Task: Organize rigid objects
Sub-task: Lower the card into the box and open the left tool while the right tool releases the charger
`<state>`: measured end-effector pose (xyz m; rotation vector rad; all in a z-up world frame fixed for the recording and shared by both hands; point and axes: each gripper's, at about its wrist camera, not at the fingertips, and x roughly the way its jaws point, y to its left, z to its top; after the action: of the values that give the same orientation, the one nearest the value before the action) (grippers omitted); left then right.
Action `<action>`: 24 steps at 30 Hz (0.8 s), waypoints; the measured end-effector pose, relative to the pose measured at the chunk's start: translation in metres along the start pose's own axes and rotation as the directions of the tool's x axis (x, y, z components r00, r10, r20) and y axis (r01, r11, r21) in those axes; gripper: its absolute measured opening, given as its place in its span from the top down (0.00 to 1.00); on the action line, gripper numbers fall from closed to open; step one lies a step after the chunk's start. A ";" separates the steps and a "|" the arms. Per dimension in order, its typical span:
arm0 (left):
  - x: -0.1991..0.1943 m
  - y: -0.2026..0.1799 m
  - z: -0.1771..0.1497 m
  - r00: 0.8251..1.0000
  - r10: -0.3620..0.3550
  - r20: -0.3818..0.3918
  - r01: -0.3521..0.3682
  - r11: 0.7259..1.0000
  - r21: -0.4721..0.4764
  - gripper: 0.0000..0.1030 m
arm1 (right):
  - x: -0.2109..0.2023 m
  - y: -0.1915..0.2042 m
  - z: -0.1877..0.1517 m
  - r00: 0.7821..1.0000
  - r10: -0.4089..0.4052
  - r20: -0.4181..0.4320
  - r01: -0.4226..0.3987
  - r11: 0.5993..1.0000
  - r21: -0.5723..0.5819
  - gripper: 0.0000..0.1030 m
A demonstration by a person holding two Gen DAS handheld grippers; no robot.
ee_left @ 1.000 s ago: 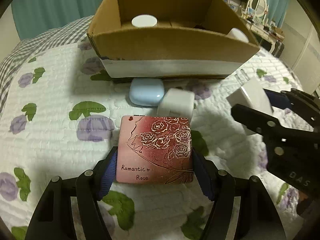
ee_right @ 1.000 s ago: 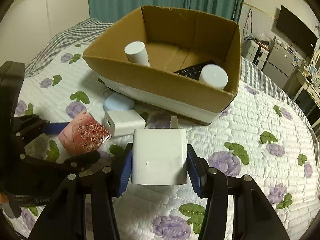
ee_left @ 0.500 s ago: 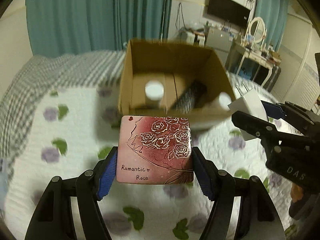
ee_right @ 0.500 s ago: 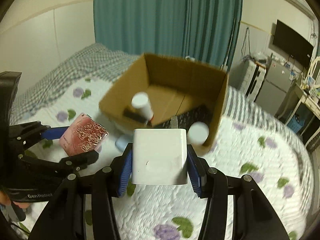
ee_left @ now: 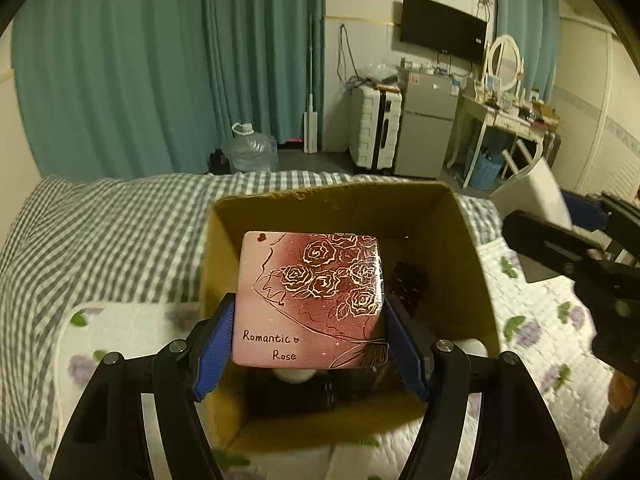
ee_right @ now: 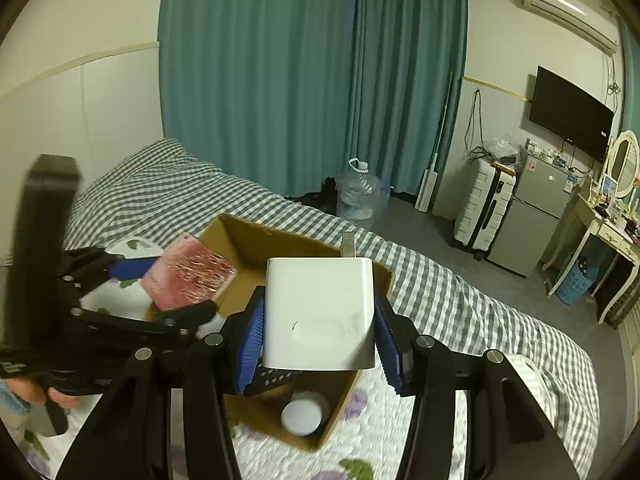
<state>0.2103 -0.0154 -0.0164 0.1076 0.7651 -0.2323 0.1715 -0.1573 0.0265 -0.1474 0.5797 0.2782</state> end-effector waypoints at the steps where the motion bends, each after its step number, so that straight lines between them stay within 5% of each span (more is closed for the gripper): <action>1: 0.008 -0.001 0.000 1.000 0.002 -0.006 -0.002 1.000 0.002 0.31 | 0.006 -0.004 0.000 1.000 0.003 -0.001 -0.003 1.000 0.007 0.52; 11: 0.055 -0.013 -0.001 0.997 0.060 -0.043 -0.058 0.997 0.055 0.28 | 0.047 -0.025 -0.014 0.999 0.032 -0.026 -0.030 0.997 0.069 0.52; 24: 0.001 0.028 -0.010 0.996 0.090 -0.014 -0.090 0.995 -0.045 0.28 | 0.067 -0.011 -0.009 0.996 0.041 -0.074 -0.037 0.998 0.048 0.52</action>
<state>0.2114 0.0134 -0.0244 0.1004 0.7755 -0.1286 0.2235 -0.1552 -0.0176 -0.1022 0.6633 0.2980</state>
